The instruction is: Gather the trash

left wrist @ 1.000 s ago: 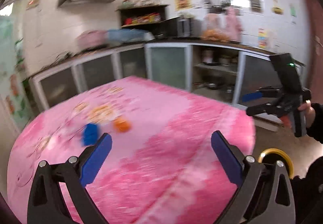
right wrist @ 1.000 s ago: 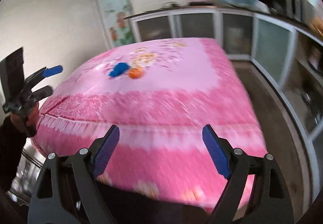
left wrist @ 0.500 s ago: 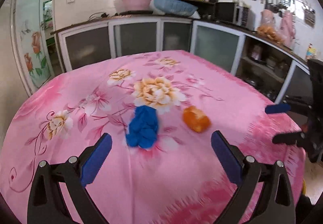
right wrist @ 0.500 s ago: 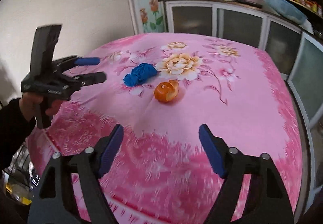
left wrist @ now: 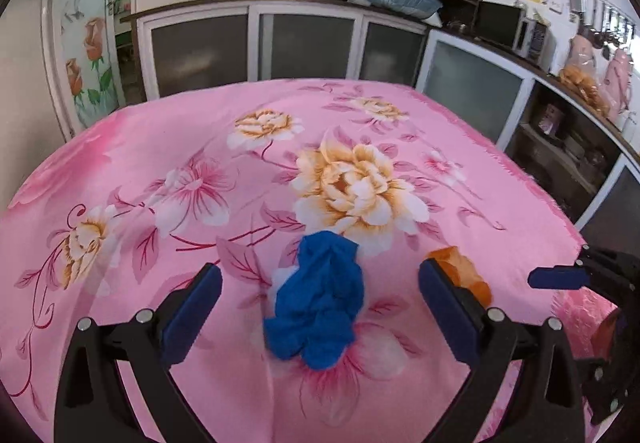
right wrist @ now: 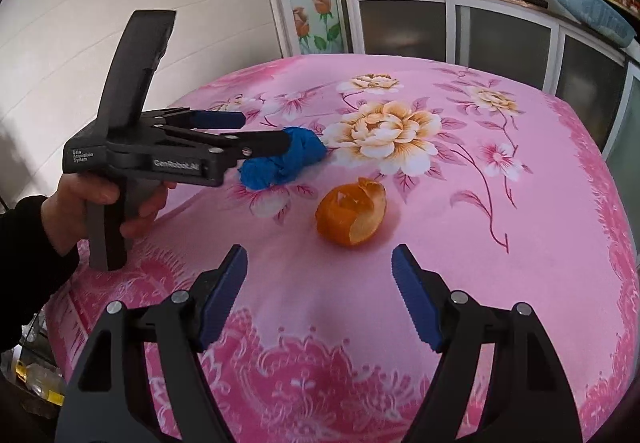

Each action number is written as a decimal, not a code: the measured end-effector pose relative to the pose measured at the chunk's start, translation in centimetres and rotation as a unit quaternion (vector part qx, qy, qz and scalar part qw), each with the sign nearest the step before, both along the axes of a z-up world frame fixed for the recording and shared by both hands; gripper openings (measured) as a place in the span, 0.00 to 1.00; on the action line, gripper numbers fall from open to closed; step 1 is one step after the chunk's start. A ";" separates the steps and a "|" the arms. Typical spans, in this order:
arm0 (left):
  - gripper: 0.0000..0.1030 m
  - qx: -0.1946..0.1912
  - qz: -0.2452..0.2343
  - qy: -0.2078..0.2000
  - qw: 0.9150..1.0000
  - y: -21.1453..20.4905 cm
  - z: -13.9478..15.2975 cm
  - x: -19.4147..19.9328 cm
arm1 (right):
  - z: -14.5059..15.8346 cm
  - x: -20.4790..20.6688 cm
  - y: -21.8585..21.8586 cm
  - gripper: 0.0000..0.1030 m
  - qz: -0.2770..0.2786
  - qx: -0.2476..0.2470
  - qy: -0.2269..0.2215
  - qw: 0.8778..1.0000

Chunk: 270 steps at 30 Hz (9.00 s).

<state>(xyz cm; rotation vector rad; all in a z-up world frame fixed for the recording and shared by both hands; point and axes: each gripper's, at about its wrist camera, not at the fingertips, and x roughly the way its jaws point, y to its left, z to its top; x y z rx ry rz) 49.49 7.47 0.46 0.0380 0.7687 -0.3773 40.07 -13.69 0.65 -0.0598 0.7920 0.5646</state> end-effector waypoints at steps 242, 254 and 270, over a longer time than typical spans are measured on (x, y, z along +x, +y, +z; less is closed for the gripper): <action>0.92 -0.059 -0.108 -0.115 0.986 -19.6 0.4 -50.1 | 2.1 -54.4 -12.2 0.92 -0.744 -0.200 -0.190 0.609; 0.92 -0.053 -0.068 -0.122 0.989 -19.1 0.6 -49.2 | 1.1 -52.1 -13.0 0.92 -0.724 -0.219 -0.155 0.635; 0.92 -0.033 -0.067 -0.119 0.990 -20.1 1.0 -48.8 | 0.6 -51.2 -12.4 0.92 -0.689 -0.220 -0.158 0.672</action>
